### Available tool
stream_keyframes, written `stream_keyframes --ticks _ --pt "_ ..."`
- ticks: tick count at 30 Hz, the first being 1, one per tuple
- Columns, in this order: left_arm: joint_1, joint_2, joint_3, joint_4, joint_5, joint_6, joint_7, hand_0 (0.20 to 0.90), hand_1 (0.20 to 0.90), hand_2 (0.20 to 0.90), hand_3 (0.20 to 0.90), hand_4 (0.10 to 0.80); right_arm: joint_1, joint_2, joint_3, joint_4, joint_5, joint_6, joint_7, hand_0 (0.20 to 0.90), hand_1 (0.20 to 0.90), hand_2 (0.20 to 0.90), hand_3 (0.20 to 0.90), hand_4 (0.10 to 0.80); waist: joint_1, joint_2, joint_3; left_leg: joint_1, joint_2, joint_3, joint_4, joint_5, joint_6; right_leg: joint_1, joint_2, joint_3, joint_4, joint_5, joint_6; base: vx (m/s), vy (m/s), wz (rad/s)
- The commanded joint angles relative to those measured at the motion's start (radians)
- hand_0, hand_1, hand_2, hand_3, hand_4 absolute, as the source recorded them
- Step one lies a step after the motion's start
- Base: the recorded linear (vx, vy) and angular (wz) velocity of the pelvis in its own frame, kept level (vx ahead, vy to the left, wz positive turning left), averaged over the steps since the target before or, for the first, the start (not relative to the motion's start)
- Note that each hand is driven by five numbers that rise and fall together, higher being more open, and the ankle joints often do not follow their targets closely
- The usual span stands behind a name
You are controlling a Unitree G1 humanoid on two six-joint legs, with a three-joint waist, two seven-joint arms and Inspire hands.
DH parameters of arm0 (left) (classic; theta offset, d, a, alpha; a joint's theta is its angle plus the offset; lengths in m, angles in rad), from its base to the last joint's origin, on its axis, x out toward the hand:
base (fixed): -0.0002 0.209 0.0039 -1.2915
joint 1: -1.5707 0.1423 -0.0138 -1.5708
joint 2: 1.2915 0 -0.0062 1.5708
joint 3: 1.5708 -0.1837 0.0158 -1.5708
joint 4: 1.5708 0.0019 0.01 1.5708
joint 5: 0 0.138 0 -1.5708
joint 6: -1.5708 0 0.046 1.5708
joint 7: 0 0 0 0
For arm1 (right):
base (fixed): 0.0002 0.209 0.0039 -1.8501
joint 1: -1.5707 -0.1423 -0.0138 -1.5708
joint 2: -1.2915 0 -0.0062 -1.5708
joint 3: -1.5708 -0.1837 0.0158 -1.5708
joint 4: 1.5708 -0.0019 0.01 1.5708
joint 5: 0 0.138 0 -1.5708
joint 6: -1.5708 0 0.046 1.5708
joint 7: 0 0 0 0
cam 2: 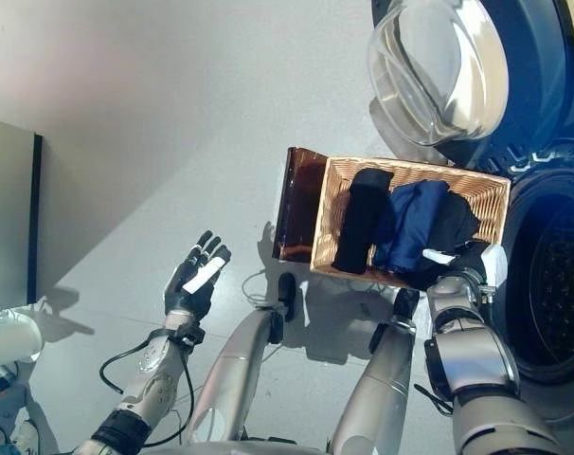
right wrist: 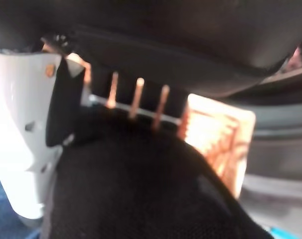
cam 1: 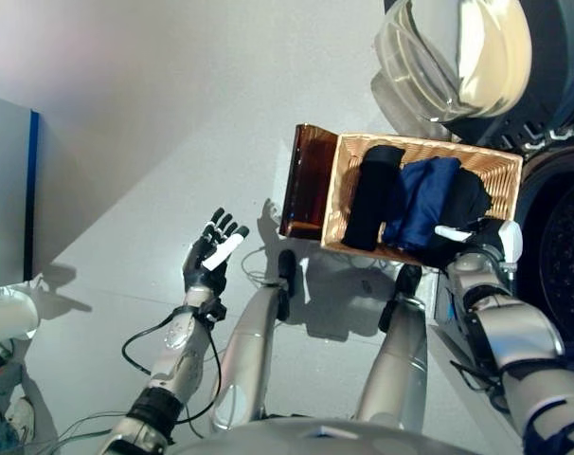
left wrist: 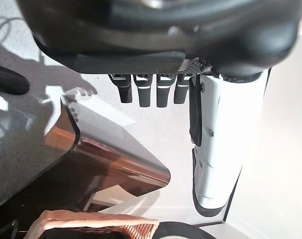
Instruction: Pick up the clothes and place them into the washing machine
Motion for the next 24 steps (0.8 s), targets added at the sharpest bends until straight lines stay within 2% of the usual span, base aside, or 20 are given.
stream_keyframes --ticks 1,7,9,15,24 --pt "0.032 0.042 0.058 -0.103 0.008 -0.069 -0.007 0.900 0.900 0.900 0.900 0.800 0.025 -0.015 0.004 -0.012 -0.017 0.003 -0.015 0.200 0.200 0.200 0.200 0.300 -0.007 0.002 -0.037 0.016 0.026 -0.020 -0.013 -0.004 -0.041 0.074 0.022 0.009 -0.017 0.030 -0.032 0.000 0.000 0.00" --pt "0.025 0.033 0.076 -0.077 0.003 -0.077 0.000 0.900 0.900 0.900 0.900 0.800 0.058 -0.021 -0.053 -0.067 0.075 -0.042 -0.018 0.200 0.200 0.200 0.200 0.300 -0.025 -0.012 -0.039 0.056 0.031 -0.014 -0.041 0.001 -0.046 0.109 0.022 0.011 -0.053 0.044 -0.027 0.021 0.003 -0.06" --pt "0.023 0.025 0.089 -0.052 0.000 -0.077 0.003 0.900 0.900 0.900 0.900 0.800 0.080 -0.023 -0.126 -0.103 0.198 -0.089 -0.012 0.200 0.200 0.200 0.200 0.300 -0.043 -0.022 -0.041 0.083 0.037 -0.010 -0.074 0.008 -0.053 0.135 0.026 0.007 -0.091 0.055 -0.022 0.032 -0.002 -0.06" --pt "0.042 0.023 0.111 -0.028 -0.011 -0.074 -0.004 0.900 0.900 0.900 0.900 0.800 0.129 -0.015 -0.213 -0.173 0.374 -0.164 0.013 0.200 0.200 0.200 0.200 0.300 -0.068 -0.040 -0.046 0.142 0.046 0.002 -0.153 0.038 -0.066 0.195 0.033 -0.001 -0.184 0.092 -0.013 0.028 -0.021 -0.13" --pt "0.057 0.007 0.138 -0.002 -0.030 -0.070 -0.018 0.900 0.900 0.900 0.900 0.800 0.246 0.064 -0.307 -0.319 0.601 -0.279 0.102 0.200 0.200 0.200 0.200 0.300 -0.107 -0.069 -0.059 0.225 0.058 0.005 -0.259 0.079 -0.083 0.279 0.040 -0.012 -0.297 0.137 -0.002 0.028 -0.030 -0.12"
